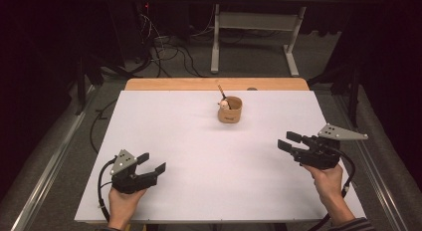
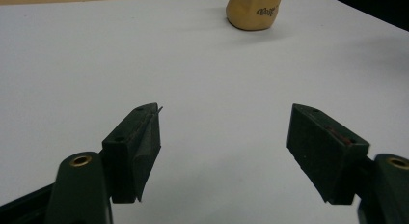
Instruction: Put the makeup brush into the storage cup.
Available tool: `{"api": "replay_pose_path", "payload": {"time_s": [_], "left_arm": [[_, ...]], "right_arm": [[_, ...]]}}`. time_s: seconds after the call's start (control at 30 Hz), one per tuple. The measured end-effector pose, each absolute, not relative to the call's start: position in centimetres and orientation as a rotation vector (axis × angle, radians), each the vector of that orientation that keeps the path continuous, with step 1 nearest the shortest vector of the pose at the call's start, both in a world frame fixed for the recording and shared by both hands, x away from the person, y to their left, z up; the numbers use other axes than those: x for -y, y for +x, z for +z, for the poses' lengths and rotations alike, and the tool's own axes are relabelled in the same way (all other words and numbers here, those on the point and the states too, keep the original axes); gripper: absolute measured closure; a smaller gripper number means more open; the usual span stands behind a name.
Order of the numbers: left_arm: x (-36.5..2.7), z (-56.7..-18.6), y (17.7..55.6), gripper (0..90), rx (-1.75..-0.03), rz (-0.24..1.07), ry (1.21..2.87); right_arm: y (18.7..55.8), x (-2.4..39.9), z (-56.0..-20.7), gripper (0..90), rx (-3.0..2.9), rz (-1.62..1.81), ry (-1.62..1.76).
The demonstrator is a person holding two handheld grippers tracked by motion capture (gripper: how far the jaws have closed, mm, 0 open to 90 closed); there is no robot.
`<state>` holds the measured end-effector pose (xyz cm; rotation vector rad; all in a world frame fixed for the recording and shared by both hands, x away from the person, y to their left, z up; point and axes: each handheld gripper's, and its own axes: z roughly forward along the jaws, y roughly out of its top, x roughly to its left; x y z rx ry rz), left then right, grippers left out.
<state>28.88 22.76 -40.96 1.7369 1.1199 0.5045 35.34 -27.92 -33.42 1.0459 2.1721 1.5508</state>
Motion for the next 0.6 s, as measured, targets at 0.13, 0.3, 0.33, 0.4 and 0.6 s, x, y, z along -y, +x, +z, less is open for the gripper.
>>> {"api": "replay_pose_path", "payload": {"time_s": [0.13, 0.3, 0.33, 0.4, 0.6], "left_arm": [[-22.8, -41.0, 28.9, 28.2, -1.120, 0.504, 1.736], [-22.8, -41.0, 28.9, 28.2, -1.120, 0.505, 1.737], [-22.8, -41.0, 28.9, 28.2, -1.120, 0.505, 1.737], [-22.8, -41.0, 28.9, 28.2, -1.120, 0.504, 1.737], [-22.7, -41.0, 28.9, 28.2, -1.120, 0.505, 1.736]], "right_arm": [[35.2, 27.8, -33.7, 49.3, -2.174, 1.545, 1.040], [34.8, 27.5, -34.2, 49.3, -2.184, 1.542, 1.037], [34.8, 27.5, -34.2, 49.3, -2.184, 1.542, 1.037], [34.8, 27.4, -34.4, 49.3, -2.190, 1.540, 1.033], [34.6, 27.3, -34.8, 49.3, -2.190, 1.542, 1.034]]}}
